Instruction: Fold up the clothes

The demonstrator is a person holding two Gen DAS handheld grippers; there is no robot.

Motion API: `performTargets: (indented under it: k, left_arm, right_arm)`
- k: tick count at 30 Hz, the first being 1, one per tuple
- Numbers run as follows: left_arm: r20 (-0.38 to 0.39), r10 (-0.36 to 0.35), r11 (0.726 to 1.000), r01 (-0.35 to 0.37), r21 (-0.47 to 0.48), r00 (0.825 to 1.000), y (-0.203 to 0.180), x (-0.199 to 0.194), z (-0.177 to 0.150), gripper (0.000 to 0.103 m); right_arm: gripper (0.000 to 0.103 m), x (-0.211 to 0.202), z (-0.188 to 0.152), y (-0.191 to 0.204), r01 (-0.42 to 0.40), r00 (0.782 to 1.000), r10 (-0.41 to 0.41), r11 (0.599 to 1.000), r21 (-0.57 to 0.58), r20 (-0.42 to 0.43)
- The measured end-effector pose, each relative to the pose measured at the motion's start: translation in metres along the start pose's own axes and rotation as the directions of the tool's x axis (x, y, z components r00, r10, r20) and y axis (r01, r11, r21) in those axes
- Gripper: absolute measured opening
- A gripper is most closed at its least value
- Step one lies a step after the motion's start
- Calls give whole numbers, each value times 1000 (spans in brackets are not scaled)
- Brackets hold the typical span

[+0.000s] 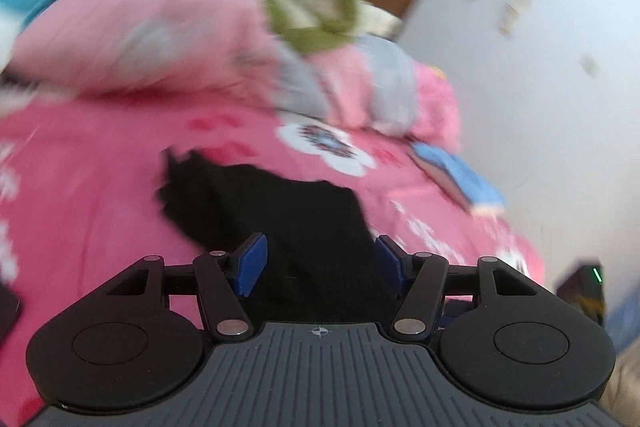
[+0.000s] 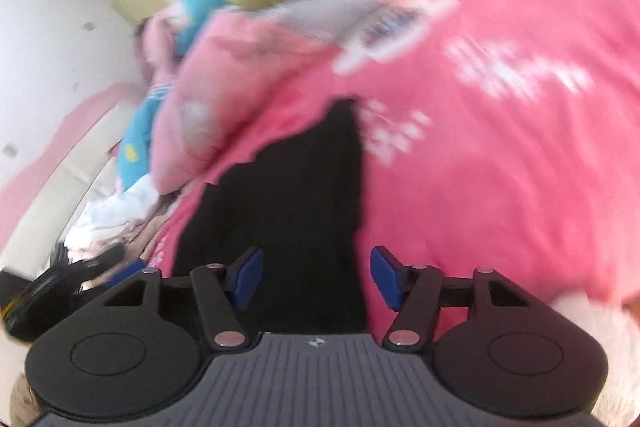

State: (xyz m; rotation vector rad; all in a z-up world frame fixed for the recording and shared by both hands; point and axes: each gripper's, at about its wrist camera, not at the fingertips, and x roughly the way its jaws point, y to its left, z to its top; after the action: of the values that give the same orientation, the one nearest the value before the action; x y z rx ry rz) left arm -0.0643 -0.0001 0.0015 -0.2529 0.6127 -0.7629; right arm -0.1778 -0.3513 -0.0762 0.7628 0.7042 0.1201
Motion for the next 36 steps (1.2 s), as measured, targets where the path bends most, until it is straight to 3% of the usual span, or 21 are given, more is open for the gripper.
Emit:
performTargets:
  k: [4,7,8,14,23,26,29,34,35,36]
  left_arm:
    - [-74,-30,977,45,206,997,-44,14,-12,60]
    - [-135,-60,947,99,305,989,-69,27,-25,60]
    - [-154,-66,939,113,326,986,-75,32,-29,60]
    - [-213,-60,879,153,452,975,-104,57,-48,68]
    - [-129,50,787,40,616,990,-128,85,-54,68]
    - [-108,91,801,-8,598,990,-124,90,-43,46]
    - [-80,126,823,-59,565,989,-118,93,-28,9]
    - [11,161,895,-151,420,987,-94,78,14,3]
    - [31,171,910,-170,378,985,-87,72,24,3]
    - [50,182,923,-189,336,982,-79,67,34,3]
  right_arm:
    - [54,15,-10,-9,-41,996,43,999,31,-76]
    - [26,18,-14,-11,-24,997,25,1000,14,-80]
    - [8,17,-14,-14,-40,996,42,999,35,-77]
    - [7,9,-8,-16,-181,982,186,977,113,-41]
    - [7,15,18,9,-341,937,347,935,102,-48]
    - [7,19,28,18,-379,921,384,921,89,-60]
    - [7,23,37,26,-403,911,407,913,65,-72]
    - [16,22,55,28,-457,885,463,884,98,-46]
    - [26,19,60,22,-467,881,472,876,122,-13]
    - [45,13,63,16,-466,884,468,874,137,24]
